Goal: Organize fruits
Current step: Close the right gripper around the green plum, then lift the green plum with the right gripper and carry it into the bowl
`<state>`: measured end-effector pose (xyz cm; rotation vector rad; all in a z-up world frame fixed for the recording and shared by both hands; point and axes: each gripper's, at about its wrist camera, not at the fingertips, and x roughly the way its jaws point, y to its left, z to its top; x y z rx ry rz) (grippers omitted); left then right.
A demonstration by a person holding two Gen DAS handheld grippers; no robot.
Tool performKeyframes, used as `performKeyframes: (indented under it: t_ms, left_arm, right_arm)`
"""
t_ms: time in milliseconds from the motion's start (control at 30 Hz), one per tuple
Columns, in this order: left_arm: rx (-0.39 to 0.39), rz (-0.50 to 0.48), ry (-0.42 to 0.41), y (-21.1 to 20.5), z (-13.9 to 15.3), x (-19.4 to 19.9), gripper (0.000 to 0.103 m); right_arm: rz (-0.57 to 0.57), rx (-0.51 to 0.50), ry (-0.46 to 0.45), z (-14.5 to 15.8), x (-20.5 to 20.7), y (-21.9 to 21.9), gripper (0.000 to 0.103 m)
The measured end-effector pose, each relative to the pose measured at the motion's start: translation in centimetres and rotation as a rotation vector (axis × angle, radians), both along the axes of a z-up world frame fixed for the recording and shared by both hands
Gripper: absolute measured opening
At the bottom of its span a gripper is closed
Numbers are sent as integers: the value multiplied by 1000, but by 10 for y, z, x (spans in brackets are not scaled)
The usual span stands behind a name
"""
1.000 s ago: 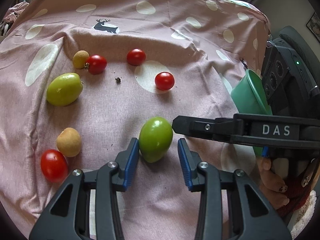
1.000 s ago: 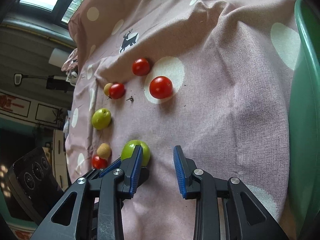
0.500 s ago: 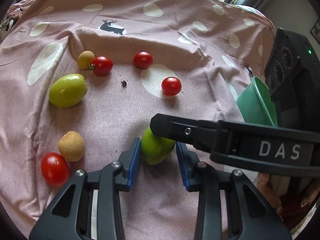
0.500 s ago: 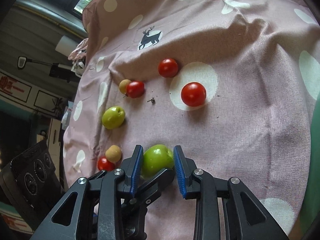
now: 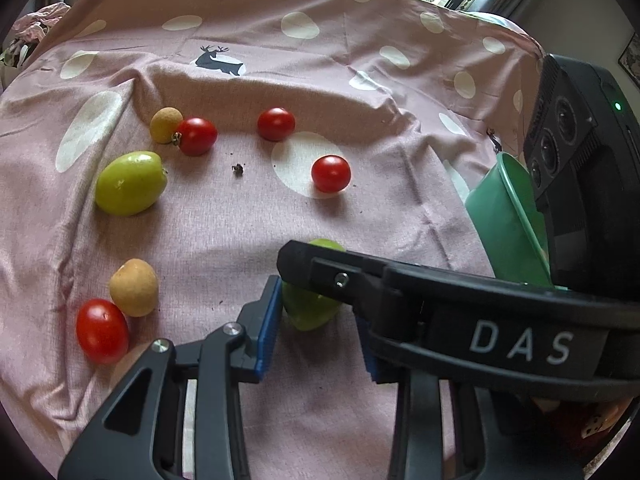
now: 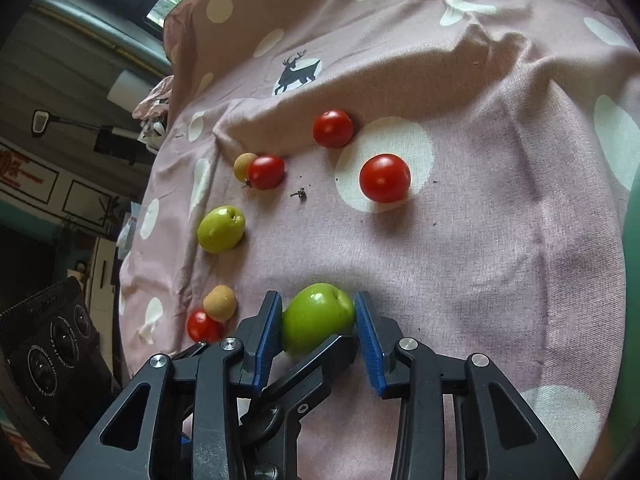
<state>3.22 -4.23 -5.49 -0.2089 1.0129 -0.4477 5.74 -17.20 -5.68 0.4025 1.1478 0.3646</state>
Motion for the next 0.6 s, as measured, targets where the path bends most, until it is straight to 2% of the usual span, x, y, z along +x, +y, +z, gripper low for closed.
performKeyframes:
  t_ms: [433,600]
  left_arm:
    - [-44,-31,-167,-5,59,-38,35]
    - [-24,-53,-247,-25,83,-52,35]
  right_arm:
    - [5,-14,-191,60,-41,-4,40]
    - [-11,-27,-276,85,-56,-16,40]
